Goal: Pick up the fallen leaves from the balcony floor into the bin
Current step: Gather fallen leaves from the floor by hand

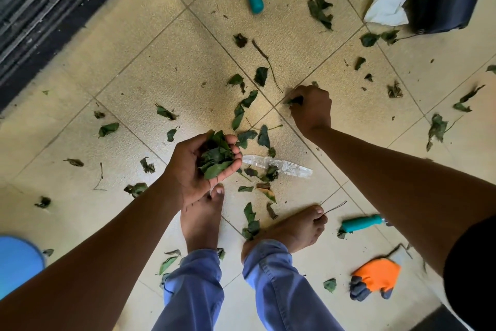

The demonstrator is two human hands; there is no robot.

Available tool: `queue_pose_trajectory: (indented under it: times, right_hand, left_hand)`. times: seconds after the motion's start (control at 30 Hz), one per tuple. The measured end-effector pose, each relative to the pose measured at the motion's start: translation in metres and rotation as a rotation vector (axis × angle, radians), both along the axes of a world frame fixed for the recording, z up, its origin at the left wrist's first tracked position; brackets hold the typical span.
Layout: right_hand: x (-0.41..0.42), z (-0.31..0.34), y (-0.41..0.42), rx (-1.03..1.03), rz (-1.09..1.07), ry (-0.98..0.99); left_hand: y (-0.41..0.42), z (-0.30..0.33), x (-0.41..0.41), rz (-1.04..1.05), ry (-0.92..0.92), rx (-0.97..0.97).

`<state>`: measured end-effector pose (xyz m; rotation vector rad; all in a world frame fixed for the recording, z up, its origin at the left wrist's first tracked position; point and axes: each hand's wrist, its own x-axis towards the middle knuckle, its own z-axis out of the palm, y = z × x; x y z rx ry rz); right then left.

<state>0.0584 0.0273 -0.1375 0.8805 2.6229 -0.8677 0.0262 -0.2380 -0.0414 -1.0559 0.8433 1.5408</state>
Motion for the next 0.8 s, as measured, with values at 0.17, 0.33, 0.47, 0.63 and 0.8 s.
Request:
queue_pose_trajectory:
  times: [0.17, 0.33, 0.47, 0.63, 0.8]
  right_hand:
    - [-0.009, 0.071, -0.037, -0.281, -0.134, 0.258]
    - [0.001, 0.176, -0.096, -0.383, -0.040, 0.400]
    - [0.012, 0.193, -0.137, -0.234, 0.220, 0.283]
    - [0.018, 0.185, -0.166, -0.014, 0.382, 0.090]
    - [0.020, 0.185, -0.175, 0.070, 0.365, 0.067]
  left_hand:
    - [0.002, 0.003, -0.003, 0.036, 0.026, 0.001]
    - [0.014, 0.012, -0.006, 0.147, 0.051, 0.041]
    - [0.023, 0.026, -0.007, 0.208, 0.044, 0.181]
    - [0.024, 0.036, 0.000, 0.311, 0.023, 0.236]
    - [0.015, 0.030, 0.011, 0.364, -0.020, 0.194]
